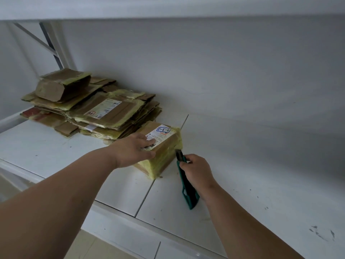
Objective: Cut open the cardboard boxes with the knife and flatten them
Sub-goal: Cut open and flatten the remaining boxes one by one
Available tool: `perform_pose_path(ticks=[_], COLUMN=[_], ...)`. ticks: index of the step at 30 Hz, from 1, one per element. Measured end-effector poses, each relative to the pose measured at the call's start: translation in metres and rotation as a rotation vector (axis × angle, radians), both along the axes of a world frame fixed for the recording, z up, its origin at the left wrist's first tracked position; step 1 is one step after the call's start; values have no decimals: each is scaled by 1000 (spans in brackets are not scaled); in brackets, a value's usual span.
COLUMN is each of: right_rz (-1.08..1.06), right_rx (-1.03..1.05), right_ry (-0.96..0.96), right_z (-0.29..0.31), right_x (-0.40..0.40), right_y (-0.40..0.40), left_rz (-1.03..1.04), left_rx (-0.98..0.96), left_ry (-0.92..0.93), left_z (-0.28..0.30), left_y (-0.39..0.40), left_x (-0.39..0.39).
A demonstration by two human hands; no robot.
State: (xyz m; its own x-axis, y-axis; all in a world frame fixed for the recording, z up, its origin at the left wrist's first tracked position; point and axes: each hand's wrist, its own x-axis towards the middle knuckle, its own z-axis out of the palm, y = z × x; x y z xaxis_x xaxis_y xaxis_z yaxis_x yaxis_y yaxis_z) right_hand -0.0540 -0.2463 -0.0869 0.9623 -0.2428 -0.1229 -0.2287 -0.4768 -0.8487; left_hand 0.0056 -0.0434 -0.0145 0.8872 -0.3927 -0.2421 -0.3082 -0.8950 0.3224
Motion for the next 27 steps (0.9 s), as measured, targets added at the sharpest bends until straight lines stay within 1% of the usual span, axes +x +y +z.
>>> perform_pose_path(ticks=[2, 3, 6, 12, 17, 19, 22, 24, 27], right_rz=[-47, -47, -15, 42, 165, 204, 242, 261, 268], right_rx=[95, 99, 59, 68, 32, 89, 229, 253, 231], right_ry=[-22, -19, 12, 22, 62, 52, 61, 68, 78], right_z=[3, 4, 6, 8, 5, 4, 0, -2, -2], right_x=[-2, -2, 1, 0, -8, -12, -17, -20, -25], right_y=[0, 1, 3, 12, 20, 23, 24, 23, 25], left_rz=[2, 1, -8, 7, -22, -33, -49, -66, -83], left_rx=[-16, -21, -22, -90, -71, -66, -78, -61, -36], left_ry=[12, 13, 11, 35, 25, 23, 45, 41, -4], left_z=[-1, -1, -1, -2, -5, -4, -2, -3, -6], left_y=[0, -1, -3, 1, -2, 0, 6, 6, 3], left_x=[0, 1, 1, 3, 3, 4, 5, 4, 3])
